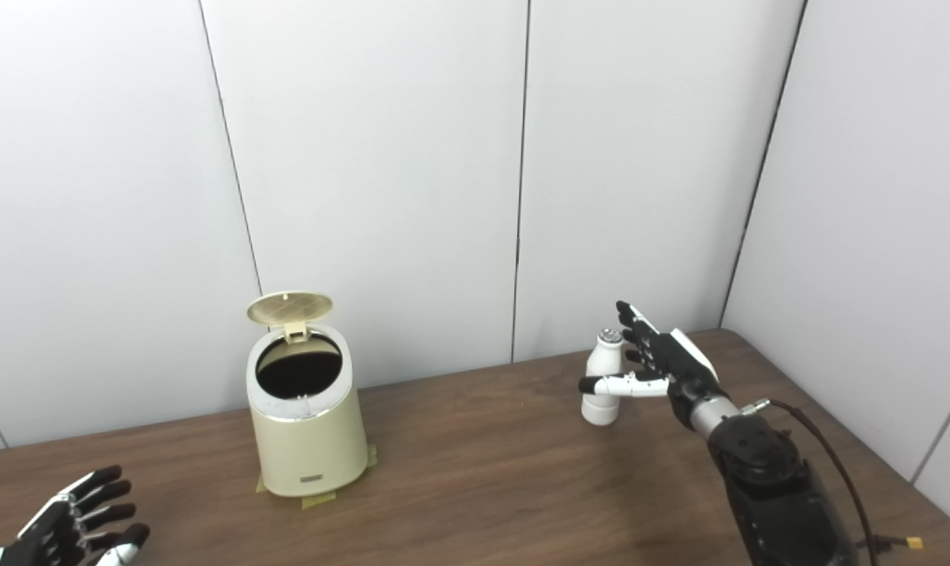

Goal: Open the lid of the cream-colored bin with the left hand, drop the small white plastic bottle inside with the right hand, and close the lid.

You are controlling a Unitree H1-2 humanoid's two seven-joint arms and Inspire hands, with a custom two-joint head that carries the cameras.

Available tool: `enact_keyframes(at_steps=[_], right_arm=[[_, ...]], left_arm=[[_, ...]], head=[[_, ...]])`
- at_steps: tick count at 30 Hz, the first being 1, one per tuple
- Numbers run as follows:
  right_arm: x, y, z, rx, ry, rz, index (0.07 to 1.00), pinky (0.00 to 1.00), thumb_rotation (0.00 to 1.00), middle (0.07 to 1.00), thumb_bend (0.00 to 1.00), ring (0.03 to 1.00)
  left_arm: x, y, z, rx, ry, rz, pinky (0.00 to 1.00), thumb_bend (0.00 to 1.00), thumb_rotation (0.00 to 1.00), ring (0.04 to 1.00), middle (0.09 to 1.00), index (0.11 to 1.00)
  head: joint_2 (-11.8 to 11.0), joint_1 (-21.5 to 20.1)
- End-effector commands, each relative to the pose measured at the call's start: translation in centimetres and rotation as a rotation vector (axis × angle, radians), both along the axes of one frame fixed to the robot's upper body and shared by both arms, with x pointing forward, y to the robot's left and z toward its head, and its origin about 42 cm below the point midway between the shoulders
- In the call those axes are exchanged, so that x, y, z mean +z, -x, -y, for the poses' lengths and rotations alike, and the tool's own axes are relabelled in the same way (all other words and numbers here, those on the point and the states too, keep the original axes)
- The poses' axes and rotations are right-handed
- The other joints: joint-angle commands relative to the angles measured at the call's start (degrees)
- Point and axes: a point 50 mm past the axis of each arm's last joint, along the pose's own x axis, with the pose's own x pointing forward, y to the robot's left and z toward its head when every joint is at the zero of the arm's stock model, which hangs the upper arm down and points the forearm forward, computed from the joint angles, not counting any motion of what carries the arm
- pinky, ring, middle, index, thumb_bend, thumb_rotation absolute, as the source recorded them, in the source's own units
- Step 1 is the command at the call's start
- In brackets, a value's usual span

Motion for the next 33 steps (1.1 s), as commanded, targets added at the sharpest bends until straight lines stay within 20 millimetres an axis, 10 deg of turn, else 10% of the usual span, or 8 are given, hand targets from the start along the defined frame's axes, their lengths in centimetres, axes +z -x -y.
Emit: enact_keyframes(at_steps=[1,19,33], right_arm=[[2.4,-0.9,0.1,-0.005,0.008,0.092,1.0,0.95,0.19,1.0,0.85,0.988],[-1.5,-1.2,0.1,-0.163,0.001,0.072,0.946,0.85,0.12,0.906,0.81,0.878],[-2.6,-2.4,-1.7,-0.233,-0.071,0.112,0.827,0.59,0.06,0.819,0.79,0.742]], left_arm=[[2.5,-0.8,0.0,-0.016,-0.014,0.083,0.61,0.58,0.15,0.731,0.789,0.817],[3.1,-0.4,0.3,-0.031,-0.025,0.08,0.6,0.57,0.13,0.722,0.786,0.818],[3.4,-0.3,0.6,-0.045,-0.034,0.072,0.57,0.54,0.02,0.7,0.77,0.802]], head=[[0.02,-0.08],[1.14,0.2],[1.78,0.36]])
